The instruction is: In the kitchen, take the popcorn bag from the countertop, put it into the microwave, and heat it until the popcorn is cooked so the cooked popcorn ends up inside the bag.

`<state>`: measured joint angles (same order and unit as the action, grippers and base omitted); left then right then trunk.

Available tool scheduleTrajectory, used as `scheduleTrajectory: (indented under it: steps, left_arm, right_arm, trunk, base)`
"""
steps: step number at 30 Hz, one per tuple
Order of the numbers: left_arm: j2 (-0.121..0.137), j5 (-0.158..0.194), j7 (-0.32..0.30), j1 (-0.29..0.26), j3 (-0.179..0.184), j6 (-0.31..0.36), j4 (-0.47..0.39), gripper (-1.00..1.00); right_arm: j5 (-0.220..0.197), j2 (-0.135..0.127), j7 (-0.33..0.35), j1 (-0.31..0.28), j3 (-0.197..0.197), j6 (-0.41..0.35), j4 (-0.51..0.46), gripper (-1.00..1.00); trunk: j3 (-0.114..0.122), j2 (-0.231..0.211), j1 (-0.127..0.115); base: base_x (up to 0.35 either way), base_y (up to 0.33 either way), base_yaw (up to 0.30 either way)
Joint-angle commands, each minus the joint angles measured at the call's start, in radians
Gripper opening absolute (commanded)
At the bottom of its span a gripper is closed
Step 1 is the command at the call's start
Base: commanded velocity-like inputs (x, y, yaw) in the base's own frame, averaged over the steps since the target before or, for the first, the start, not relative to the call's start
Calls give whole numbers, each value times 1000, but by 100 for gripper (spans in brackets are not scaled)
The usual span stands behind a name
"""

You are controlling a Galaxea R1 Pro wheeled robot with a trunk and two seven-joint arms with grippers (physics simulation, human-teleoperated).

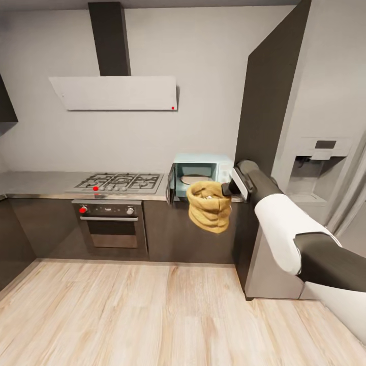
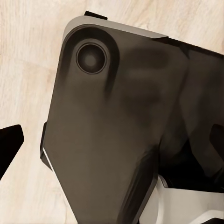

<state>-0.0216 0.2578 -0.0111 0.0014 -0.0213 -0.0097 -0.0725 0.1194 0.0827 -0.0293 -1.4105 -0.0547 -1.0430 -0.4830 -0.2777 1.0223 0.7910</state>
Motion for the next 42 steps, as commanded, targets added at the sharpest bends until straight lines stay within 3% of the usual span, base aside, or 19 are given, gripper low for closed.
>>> scheduleTrajectory:
  steps: [1,5,15,18,22,42]
  left_arm:
    - [0,5,-1,0,-2,-1,-1,100]
    - [0,6,-1,0,-2,-1,-1,100]
    - [0,6,-1,0,-3,-1,-1,100]
    - [0,6,-1,0,-3,-1,-1,100]
    - [0,6,-2,0,-3,-1,-1,100]
    - [3,6,-3,0,0,3,-1,100]
  right_arm:
    - [0,0,0,-12,-2,-4,12,-100]
    - [-3,3,5,-38,-1,-4,51,-100]
    - [2,5,10,-41,1,-4,45,-100]
    - [2,27,10,-41,1,-4,44,-100]
    - [2,35,9,-41,0,-4,44,-100]
    - [3,27,5,-41,1,-4,44,-100]
  trunk:
    - [-1,1,0]
    - [-1,1,0]
    - [-1,1,0]
    - [-1,1,0]
    - [-1,1,0]
    - [-1,1,0]
  base:
    - [0,0,0]
    - [0,0,0]
    - [0,0,0]
    - [0,0,0]
    - [54,0,0]
    - [315,0,0]
